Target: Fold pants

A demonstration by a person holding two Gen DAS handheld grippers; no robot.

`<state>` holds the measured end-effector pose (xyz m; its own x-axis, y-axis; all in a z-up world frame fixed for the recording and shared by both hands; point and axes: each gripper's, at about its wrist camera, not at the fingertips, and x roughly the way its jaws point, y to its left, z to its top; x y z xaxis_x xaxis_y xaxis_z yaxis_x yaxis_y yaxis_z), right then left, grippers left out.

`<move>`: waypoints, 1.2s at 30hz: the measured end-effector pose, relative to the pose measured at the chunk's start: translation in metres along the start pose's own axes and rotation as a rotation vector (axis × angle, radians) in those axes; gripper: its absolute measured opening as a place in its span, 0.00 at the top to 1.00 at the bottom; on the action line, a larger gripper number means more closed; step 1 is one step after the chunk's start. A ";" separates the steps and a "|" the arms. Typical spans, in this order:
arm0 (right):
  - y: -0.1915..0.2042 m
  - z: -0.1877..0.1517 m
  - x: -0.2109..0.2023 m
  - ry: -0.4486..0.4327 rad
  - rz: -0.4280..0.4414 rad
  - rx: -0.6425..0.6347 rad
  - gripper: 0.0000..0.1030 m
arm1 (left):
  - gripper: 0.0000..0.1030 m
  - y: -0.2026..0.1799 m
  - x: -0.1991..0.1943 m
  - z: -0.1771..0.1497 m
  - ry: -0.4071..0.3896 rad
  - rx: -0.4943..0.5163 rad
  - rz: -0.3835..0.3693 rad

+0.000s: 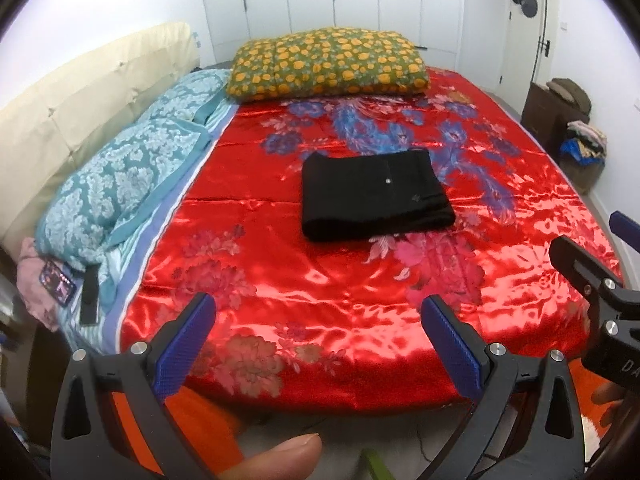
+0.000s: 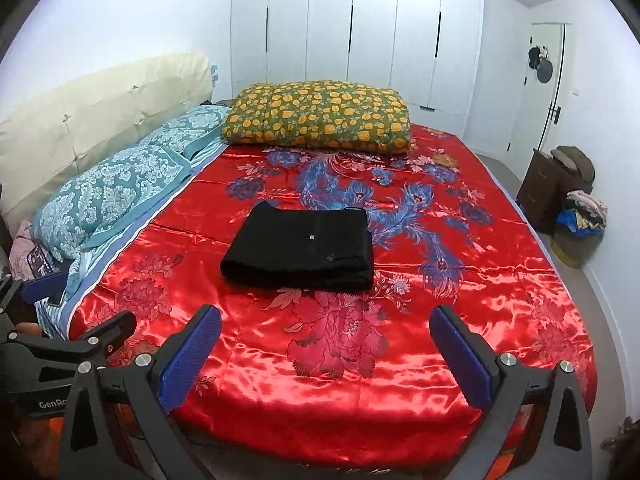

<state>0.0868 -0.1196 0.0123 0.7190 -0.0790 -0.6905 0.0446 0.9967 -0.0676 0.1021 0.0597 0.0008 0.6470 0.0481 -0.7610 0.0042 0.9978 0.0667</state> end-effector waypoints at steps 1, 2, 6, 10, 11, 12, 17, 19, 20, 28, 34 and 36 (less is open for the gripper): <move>0.000 0.000 0.000 0.002 0.003 0.000 0.00 | 0.01 0.000 0.001 0.000 0.005 0.000 -0.003; 0.001 0.001 0.001 0.003 0.004 -0.003 0.00 | 0.01 0.001 0.002 0.000 0.008 0.001 -0.006; 0.005 0.002 0.000 0.002 -0.002 -0.024 0.00 | 0.01 0.002 0.004 0.001 0.013 0.004 -0.003; 0.008 0.004 -0.001 -0.004 -0.003 -0.022 0.00 | 0.01 0.005 0.005 0.003 0.015 -0.003 0.001; 0.009 0.004 0.000 -0.003 -0.002 -0.021 0.00 | 0.01 0.006 0.005 0.003 0.015 -0.005 0.004; 0.009 0.004 0.001 0.001 0.000 -0.022 0.00 | 0.01 0.006 0.005 0.003 0.014 -0.005 0.008; 0.010 0.005 0.003 0.000 -0.005 -0.033 0.00 | 0.01 0.007 0.007 0.005 0.015 -0.010 0.005; 0.010 0.004 0.004 0.000 -0.012 -0.036 0.00 | 0.01 0.006 0.008 0.005 0.014 -0.008 0.006; 0.010 0.004 0.005 0.002 -0.016 -0.038 0.00 | 0.01 0.005 0.008 0.005 0.015 -0.009 0.003; 0.007 0.005 0.005 -0.002 -0.048 -0.040 0.00 | 0.01 0.001 0.008 0.007 0.006 -0.003 0.024; 0.007 0.005 0.008 0.007 -0.054 -0.042 0.00 | 0.01 0.000 0.009 0.009 0.003 -0.002 0.027; 0.007 0.004 0.008 0.009 -0.060 -0.051 0.00 | 0.01 0.000 0.009 0.008 0.005 -0.003 0.028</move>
<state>0.0961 -0.1128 0.0093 0.7101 -0.1385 -0.6904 0.0515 0.9880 -0.1453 0.1145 0.0597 -0.0007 0.6429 0.0766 -0.7621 -0.0162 0.9961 0.0865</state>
